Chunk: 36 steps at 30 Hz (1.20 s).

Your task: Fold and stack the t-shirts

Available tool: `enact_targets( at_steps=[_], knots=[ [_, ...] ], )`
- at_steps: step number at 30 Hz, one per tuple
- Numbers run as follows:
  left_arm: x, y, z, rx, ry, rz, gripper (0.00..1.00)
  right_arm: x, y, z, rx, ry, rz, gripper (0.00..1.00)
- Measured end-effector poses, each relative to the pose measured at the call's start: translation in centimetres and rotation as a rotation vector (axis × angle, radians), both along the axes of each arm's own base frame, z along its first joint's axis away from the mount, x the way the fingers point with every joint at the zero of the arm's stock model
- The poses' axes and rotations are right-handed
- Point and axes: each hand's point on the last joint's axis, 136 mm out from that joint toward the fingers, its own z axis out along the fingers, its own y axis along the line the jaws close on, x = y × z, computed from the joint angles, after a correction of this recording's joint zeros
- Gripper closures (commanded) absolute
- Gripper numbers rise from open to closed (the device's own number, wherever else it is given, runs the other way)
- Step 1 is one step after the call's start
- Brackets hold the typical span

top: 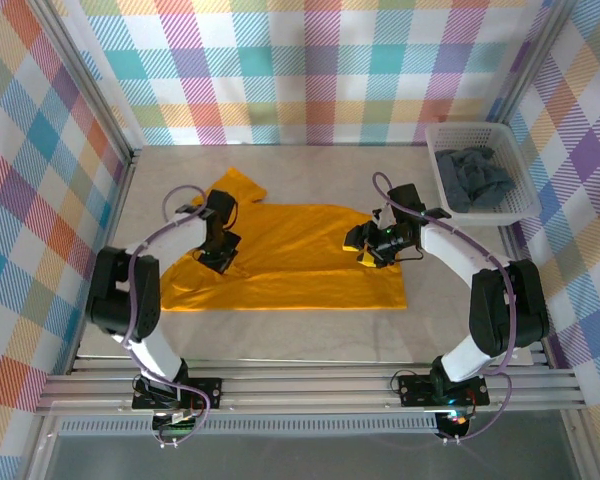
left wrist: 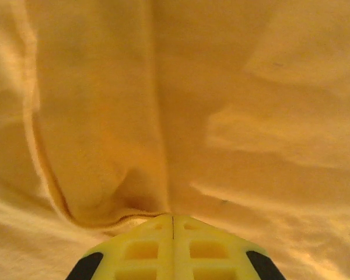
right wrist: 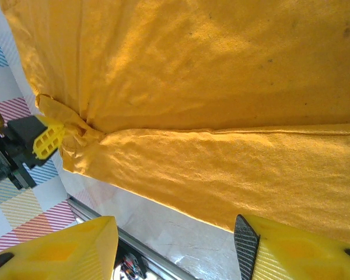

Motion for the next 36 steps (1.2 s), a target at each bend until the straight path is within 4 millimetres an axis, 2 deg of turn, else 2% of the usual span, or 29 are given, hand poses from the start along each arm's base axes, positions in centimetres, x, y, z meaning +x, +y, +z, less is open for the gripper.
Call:
enact_targets(
  at_steps=[9,14,20,28,36],
  knots=[
    [2.7,-2.7,-0.5,0.117,0.027,-0.282,1.0,0.0,0.0,0.0,0.0,0.0,0.0,0.45],
    [2.9,-3.3,-1.0,0.168,0.044,-0.38,1.0,0.0,0.0,0.0,0.0,0.0,0.0,0.45],
    [3.4,-4.3,-0.5,0.214,0.028,-0.478,1.0,-0.1,0.0,-0.1,-0.001,0.005,0.001,0.45],
    [3.2,-4.9,-0.5,0.24,0.022,-0.528,1.0,-0.2,0.1,-0.1,0.005,0.006,0.003,0.45],
    [2.7,-6.5,-0.5,0.233,0.008,-0.604,1.0,-0.2,0.1,-0.3,0.004,0.013,0.004,0.45]
  ],
)
